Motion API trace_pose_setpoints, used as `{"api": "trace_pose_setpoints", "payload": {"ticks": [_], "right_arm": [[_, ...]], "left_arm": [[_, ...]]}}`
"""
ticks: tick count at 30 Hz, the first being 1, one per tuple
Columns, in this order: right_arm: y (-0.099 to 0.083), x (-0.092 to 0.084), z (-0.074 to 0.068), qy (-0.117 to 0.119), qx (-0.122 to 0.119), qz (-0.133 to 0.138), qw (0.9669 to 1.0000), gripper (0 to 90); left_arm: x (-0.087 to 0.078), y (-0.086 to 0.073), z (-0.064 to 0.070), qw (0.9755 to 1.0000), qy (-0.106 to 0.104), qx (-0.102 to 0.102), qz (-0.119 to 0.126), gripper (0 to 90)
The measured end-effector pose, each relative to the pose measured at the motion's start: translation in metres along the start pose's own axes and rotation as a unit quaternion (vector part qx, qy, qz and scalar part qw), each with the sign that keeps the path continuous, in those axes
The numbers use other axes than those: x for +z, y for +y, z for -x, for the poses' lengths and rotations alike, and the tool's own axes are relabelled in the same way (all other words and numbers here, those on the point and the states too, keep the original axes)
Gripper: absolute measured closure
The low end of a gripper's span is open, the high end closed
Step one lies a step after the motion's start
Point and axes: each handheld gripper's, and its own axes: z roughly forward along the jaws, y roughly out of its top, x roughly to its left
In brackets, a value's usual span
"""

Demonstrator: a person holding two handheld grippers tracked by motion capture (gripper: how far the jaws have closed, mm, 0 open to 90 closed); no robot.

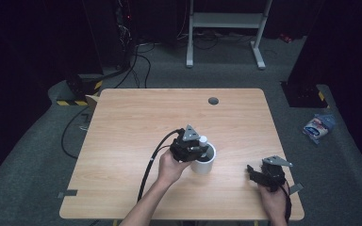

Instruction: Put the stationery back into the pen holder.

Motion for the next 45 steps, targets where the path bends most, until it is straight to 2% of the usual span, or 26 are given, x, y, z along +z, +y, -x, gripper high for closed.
{"api": "trace_pose_setpoints", "payload": {"ticks": [4,9,25,45], "right_arm": [[0.0,0.0,0.0,0.0,0.0,0.0,1.0,32.4],[0.0,0.0,0.0,0.0,0.0,0.0,1.0,32.4],[0.0,0.0,0.0,0.0,0.0,0.0,1.0,32.4],[0.0,0.0,0.0,0.0,0.0,0.0,1.0,32.4]], "left_arm": [[0.002,-0.003,0.0,1.0,0.004,-0.004,-0.001,65.1],[0.006,-0.007,-0.001,0.9999,0.01,0.002,-0.011,65.1],[0.014,-0.016,0.0,0.9997,0.013,-0.003,-0.022,64.8],[0.018,-0.017,0.003,0.9993,0.012,0.008,-0.033,63.6]]}}
